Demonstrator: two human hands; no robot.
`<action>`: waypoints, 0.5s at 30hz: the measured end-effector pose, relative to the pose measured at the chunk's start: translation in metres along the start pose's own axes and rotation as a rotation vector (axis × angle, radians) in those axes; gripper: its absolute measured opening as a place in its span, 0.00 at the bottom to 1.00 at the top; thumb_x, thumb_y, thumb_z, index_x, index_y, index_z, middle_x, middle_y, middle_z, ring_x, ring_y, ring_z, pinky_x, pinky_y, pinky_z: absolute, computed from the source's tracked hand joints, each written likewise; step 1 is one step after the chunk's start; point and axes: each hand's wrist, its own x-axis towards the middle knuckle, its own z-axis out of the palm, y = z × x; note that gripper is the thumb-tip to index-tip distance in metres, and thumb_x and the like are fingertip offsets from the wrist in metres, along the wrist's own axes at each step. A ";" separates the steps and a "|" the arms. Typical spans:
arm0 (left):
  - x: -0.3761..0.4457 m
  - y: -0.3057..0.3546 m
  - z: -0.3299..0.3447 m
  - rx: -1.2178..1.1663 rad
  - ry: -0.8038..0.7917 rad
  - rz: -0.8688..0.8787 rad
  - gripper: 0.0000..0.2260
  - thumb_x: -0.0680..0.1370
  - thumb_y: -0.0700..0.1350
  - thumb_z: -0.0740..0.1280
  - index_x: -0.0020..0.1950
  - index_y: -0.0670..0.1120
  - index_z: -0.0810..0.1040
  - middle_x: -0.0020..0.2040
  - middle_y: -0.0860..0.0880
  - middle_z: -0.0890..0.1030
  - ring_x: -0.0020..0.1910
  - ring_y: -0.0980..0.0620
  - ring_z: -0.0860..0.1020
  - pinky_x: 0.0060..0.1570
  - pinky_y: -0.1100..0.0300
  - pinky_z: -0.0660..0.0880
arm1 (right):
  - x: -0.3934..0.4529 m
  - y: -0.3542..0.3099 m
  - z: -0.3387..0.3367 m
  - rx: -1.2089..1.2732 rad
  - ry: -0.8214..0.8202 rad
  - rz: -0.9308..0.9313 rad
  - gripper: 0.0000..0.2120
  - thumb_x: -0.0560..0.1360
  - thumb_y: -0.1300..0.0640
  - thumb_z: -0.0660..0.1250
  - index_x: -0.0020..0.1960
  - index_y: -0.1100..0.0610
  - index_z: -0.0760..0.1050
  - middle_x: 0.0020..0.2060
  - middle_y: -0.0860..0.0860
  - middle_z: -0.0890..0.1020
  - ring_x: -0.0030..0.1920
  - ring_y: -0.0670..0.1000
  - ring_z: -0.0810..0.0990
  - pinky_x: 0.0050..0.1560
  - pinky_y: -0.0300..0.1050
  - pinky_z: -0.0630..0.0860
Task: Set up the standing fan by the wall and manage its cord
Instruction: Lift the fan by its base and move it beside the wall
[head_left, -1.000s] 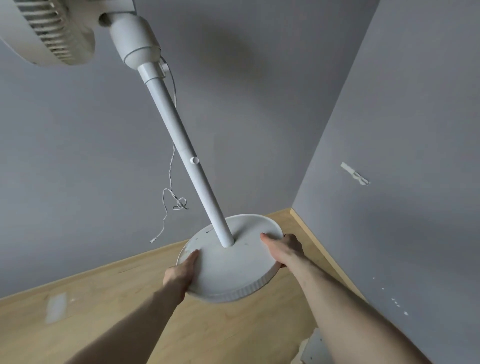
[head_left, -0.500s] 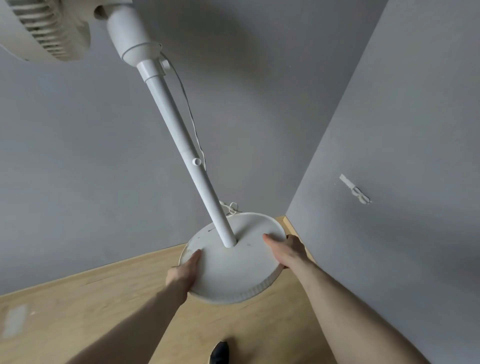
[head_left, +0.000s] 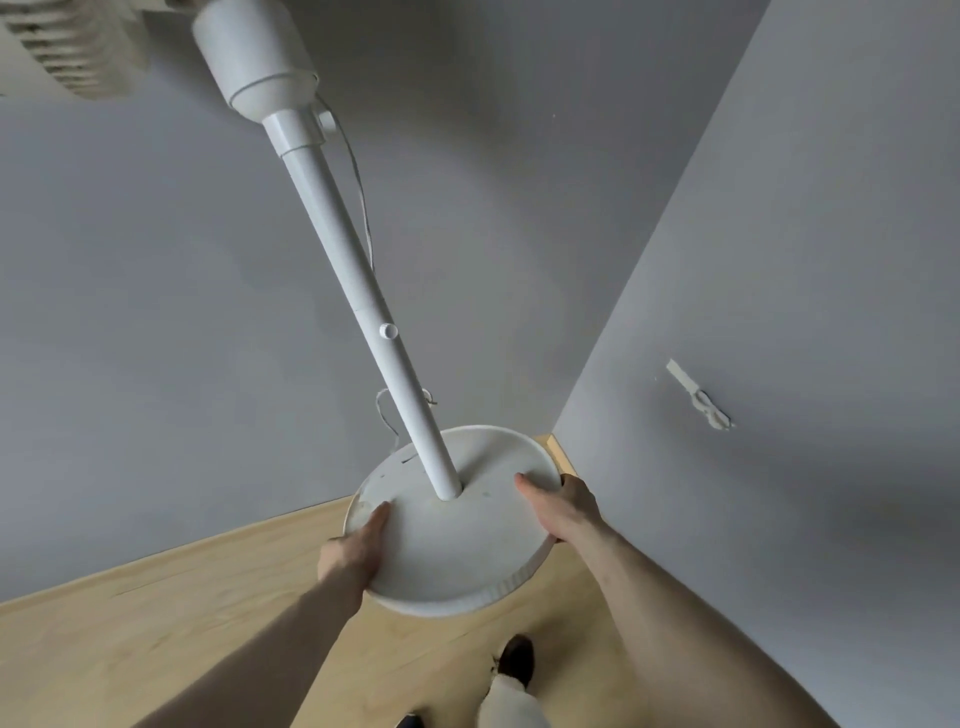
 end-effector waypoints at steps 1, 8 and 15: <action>0.000 0.002 0.006 0.007 0.006 0.000 0.39 0.70 0.66 0.73 0.68 0.37 0.74 0.54 0.44 0.78 0.50 0.41 0.78 0.44 0.54 0.73 | 0.008 0.001 -0.003 0.000 -0.004 0.002 0.33 0.71 0.32 0.67 0.63 0.57 0.74 0.52 0.53 0.82 0.47 0.54 0.83 0.40 0.45 0.82; 0.004 0.013 0.062 -0.014 0.049 -0.040 0.39 0.70 0.67 0.72 0.67 0.37 0.76 0.54 0.43 0.79 0.51 0.41 0.78 0.47 0.54 0.74 | 0.072 0.006 -0.032 -0.027 -0.024 -0.011 0.35 0.66 0.30 0.68 0.61 0.55 0.76 0.50 0.51 0.83 0.46 0.54 0.84 0.47 0.50 0.84; 0.007 0.017 0.145 -0.145 0.147 -0.106 0.39 0.69 0.66 0.74 0.67 0.38 0.76 0.56 0.43 0.80 0.52 0.42 0.78 0.50 0.54 0.74 | 0.164 0.017 -0.068 -0.103 -0.129 -0.078 0.37 0.66 0.29 0.67 0.63 0.56 0.76 0.51 0.51 0.83 0.47 0.54 0.83 0.41 0.45 0.82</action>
